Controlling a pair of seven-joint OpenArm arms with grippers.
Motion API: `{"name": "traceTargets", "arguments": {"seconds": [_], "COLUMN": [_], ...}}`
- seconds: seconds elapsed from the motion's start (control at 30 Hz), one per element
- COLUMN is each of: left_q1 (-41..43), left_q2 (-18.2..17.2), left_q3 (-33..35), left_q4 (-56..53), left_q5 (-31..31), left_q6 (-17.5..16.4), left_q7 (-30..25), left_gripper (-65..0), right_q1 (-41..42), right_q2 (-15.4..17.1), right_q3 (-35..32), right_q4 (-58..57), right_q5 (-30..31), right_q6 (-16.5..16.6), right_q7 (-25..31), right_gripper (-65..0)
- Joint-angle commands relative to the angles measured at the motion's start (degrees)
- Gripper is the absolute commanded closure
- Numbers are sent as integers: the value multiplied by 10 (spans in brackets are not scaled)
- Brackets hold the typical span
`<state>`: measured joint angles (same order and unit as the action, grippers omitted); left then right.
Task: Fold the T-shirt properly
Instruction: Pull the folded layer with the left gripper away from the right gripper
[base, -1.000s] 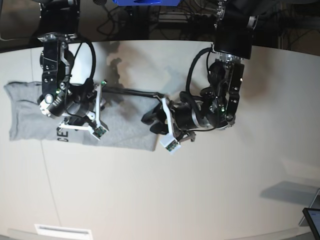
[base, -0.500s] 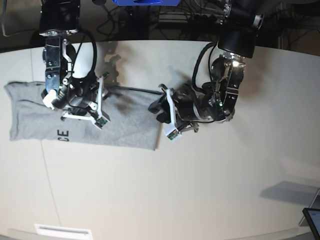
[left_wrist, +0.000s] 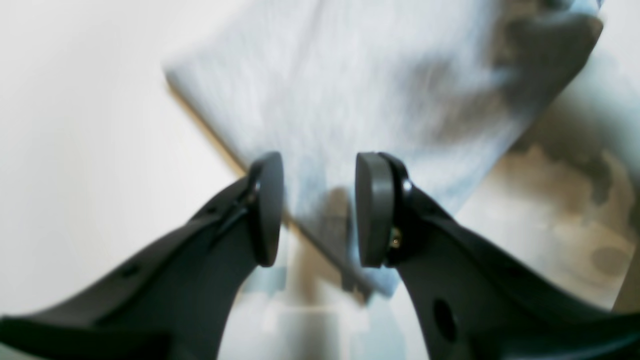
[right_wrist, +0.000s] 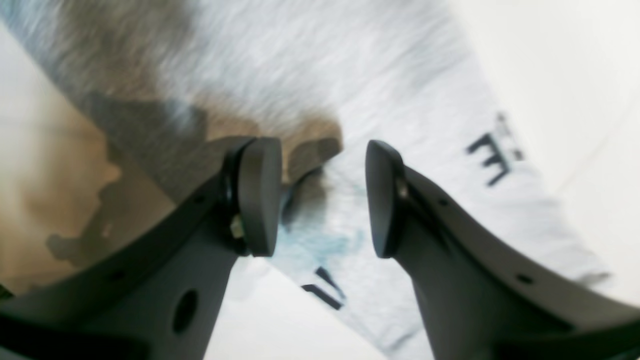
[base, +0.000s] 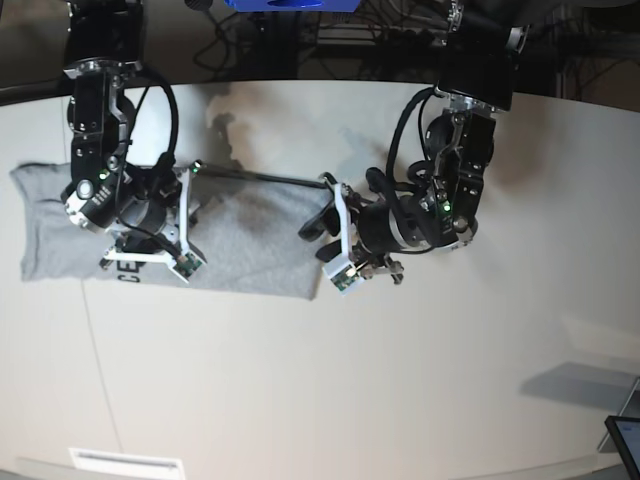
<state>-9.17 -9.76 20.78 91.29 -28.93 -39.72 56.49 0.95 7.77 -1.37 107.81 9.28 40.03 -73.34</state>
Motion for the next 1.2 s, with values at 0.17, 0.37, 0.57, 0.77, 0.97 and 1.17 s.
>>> {"name": "traceTargets", "arguments": {"seconds": [0.17,0.37,0.57,0.77,0.97,1.17], "left_q1": [-17,-21,-30,-29,-29,-20], "left_q2": [19,41,36,25,7,-15], "left_q3": [-2,4,3,-1,-2,-26], "left_q4": [9,1,-80,-110,-109,-110], "left_q5": [-10,-6,-5,30,59,59], "left_q6": [-2,-2,-2,-2,-2,-2], "left_q7": [-12,-12,-16,-18,-18,-17], "left_gripper": [-244,-244,-244,-240,-240,-239], "right_q1": [10,10,10,10,11,11], "right_q2": [11,12,12,27,26,28], "right_q3": [100,236,348,409,451,472], "right_q4": [12,12,11,2,-53,-113], "right_q5": [1,1,1,3,3,3], "right_q6": [0,0,0,0,0,0], "right_q7": [5,5,5,-19,-31,-31], "right_gripper": [-264,-264,-266,-274,-340,-340]}}
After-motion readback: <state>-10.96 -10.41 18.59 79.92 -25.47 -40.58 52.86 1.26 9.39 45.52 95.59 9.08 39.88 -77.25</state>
